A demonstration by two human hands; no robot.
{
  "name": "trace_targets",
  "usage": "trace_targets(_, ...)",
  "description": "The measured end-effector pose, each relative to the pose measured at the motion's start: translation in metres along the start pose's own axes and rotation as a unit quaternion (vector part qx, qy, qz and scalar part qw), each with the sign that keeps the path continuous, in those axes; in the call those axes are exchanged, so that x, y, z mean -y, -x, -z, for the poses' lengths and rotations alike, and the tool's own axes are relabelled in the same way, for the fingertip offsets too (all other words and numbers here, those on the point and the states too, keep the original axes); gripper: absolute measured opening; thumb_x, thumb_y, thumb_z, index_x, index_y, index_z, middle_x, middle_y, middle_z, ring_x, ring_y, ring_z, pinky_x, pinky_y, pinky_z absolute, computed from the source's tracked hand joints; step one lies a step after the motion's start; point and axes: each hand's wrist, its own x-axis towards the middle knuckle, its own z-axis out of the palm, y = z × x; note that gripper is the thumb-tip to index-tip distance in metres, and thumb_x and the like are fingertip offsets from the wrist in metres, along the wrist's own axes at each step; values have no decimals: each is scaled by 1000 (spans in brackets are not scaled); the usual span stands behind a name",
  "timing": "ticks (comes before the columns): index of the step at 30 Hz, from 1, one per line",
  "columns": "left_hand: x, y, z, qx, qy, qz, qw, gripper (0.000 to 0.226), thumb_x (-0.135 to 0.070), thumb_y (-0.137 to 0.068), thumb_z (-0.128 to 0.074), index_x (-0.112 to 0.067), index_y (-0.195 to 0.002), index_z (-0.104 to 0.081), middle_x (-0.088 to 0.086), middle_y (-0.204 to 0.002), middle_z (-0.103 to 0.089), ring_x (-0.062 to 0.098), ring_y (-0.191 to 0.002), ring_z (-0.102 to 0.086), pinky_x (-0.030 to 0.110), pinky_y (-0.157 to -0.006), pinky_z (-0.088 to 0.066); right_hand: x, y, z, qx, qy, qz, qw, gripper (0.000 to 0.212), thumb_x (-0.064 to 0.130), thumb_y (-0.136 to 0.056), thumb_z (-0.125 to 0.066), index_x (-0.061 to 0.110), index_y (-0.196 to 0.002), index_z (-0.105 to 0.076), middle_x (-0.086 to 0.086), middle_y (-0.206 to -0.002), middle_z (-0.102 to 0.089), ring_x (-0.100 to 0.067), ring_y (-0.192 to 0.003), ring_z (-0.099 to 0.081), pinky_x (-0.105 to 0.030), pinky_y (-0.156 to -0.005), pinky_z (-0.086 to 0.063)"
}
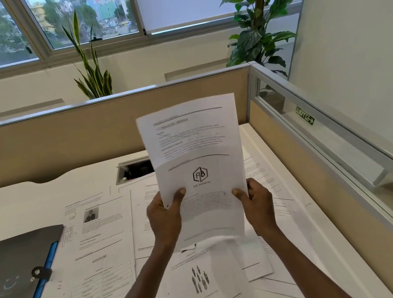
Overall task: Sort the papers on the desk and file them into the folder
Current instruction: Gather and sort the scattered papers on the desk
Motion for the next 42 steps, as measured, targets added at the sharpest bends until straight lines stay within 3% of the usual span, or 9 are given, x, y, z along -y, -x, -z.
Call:
trace_targets(4, -1, 5, 13, -32, 19, -10, 999, 20, -27, -82, -77, -17, -99, -73, -11, -90, -74, 8, -76, -72, 13, -54, -54, 10, -1, 1, 22, -30, 13, 999, 12, 25, -86, -70, 21, -88, -60, 11, -87, -71, -8, -76, -67, -17, -58, -53)
trace_targets(9, 16, 16, 25, -18, -1, 27, 999, 44, -27, -75, -83, -14, -114, -67, -3, -98, -73, 14, -85, -70, 18, -56, -58, 7, 7, -8, 74, -37, -18, 996, 36, 20, -79, -78, 15, -108, -58, 4, -107, -68, -15, -92, -66, -26, -78, -57)
trace_targets(18, 42, 22, 24, 54, -10, 61, 997, 39, -21, -69, -87, -36, -99, -65, -11, -92, -73, 8, -81, -71, 25, -61, -60, -14, 20, -20, 91, -52, -39, 994, 31, 13, -83, -74, 14, -111, -62, 13, -92, -65, -2, -84, -63, -5, -61, -50)
trace_targets(23, 58, 20, 20, 50, -66, 60, 995, 22, -21, -86, -73, -16, -107, -65, 1, -89, -69, 31, -85, -69, 29, -60, -55, -31, 20, -20, 119, 21, -35, 992, 27, 9, -82, -73, 16, -106, -61, 17, -92, -62, 0, -85, -62, -5, -65, -51)
trace_targets(25, 56, 17, 20, 33, -76, 53, 995, 21, -23, -89, -69, -12, -107, -65, 4, -89, -68, 31, -82, -68, 28, -59, -52, -44, 19, -14, 111, 78, -63, 989, 38, 3, -79, -74, 16, -111, -58, 6, -103, -62, -13, -96, -62, -12, -73, -51)
trace_targets(27, 53, 12, 21, 27, -78, 48, 995, 17, -22, -91, -67, -15, -106, -63, 5, -91, -69, 29, -77, -68, 29, -58, -53, -57, 20, -5, 91, 158, -116, 976, 48, 5, -79, -73, 12, -122, -52, -9, -119, -57, -27, -112, -54, -34, -89, -51)
trace_targets(32, 49, 4, 27, 20, -74, 49, 996, 18, -24, -93, -64, -20, -110, -61, 1, -96, -68, 22, -76, -68, 31, -61, -55, -81, 23, 28, 32, 384, -260, 885, 73, 40, -80, -70, 5, -132, -34, -25, -134, -40, -40, -123, -39, -44, -94, -45)
trace_targets(38, 52, 3, 30, 9, -70, 67, 995, 20, -25, -92, -65, -17, -111, -64, 0, -96, -68, 11, -76, -66, 26, -58, -52, -100, 14, 64, -13, 404, -367, 838, 116, 50, -64, -83, -2, -145, -18, -32, -145, -27, -47, -133, -29, -51, -104, -36)
trace_targets(42, 52, 2, 28, 12, -67, 70, 995, 23, -23, -93, -64, -14, -113, -64, 2, -98, -68, 15, -77, -67, 27, -60, -53, -107, 2, 77, -30, 374, -397, 838, 120, 42, -57, -90, -8, -142, -22, -35, -144, -30, -49, -134, -28, -57, -108, -28)
